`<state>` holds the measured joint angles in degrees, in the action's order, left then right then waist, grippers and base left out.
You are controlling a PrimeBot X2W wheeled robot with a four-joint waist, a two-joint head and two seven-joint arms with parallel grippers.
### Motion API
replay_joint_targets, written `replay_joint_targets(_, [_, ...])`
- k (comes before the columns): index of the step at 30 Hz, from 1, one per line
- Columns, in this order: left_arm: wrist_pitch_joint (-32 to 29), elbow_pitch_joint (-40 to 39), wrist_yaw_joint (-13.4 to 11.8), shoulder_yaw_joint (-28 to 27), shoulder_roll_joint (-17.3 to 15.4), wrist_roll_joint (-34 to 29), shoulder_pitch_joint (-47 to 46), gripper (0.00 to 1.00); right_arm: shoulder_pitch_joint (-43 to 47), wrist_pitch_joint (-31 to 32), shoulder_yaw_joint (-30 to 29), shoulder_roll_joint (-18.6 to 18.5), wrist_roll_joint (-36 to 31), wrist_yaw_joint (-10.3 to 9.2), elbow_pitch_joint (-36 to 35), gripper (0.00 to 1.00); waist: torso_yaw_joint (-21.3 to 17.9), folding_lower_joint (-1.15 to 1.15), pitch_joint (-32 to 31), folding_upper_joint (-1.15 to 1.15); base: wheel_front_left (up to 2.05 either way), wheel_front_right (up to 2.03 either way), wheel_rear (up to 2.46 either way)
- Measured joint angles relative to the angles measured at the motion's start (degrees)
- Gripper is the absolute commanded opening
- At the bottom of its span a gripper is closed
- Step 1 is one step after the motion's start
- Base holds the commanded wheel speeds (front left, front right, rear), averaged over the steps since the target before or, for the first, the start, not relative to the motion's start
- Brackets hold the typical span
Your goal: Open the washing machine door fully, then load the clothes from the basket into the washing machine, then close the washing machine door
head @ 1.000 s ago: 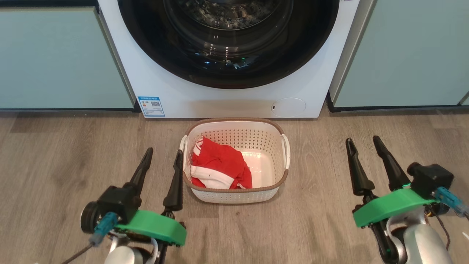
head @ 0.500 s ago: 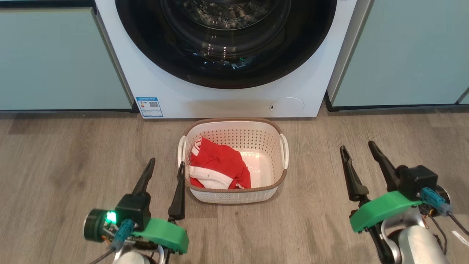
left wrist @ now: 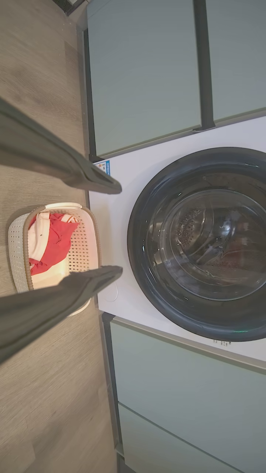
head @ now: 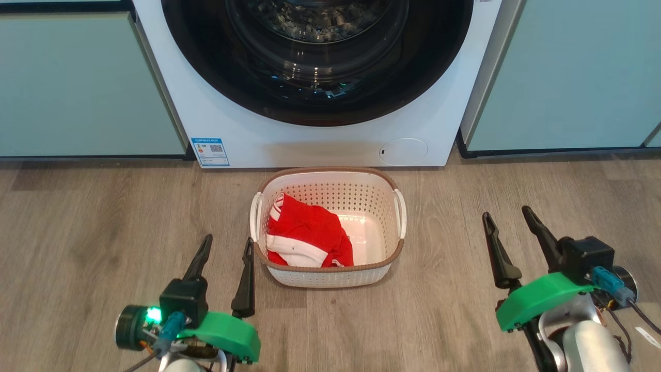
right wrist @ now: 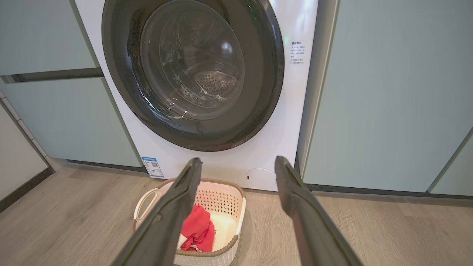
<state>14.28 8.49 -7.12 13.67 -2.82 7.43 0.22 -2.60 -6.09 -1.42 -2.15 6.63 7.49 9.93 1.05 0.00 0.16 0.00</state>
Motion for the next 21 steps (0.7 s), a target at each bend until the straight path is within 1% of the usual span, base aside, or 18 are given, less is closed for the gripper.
replay_joint_targets(2, [0.0,0.0,0.4,0.0,0.0,0.2,0.0,1.0,0.0,0.0,-0.1,0.0,0.0,0.0,0.2,1.0,0.0,0.0,0.0,0.0,0.0,0.0,0.0])
replay_joint_targets(11, [0.0,0.0,0.5,-0.6,0.0,1.2,0.0,1.0,0.0,-0.5,-0.4,0.0,0.5,0.0,0.5,1.0,0.0,0.0,-0.1,0.0,0.0,0.0,0.0])
replay_joint_targets(21, [0.0,-0.3,0.5,-1.0,0.0,-0.5,0.0,1.0,-0.1,-0.6,-0.4,0.0,0.5,0.0,0.7,1.0,0.0,0.0,-0.1,0.0,0.0,0.0,0.0])
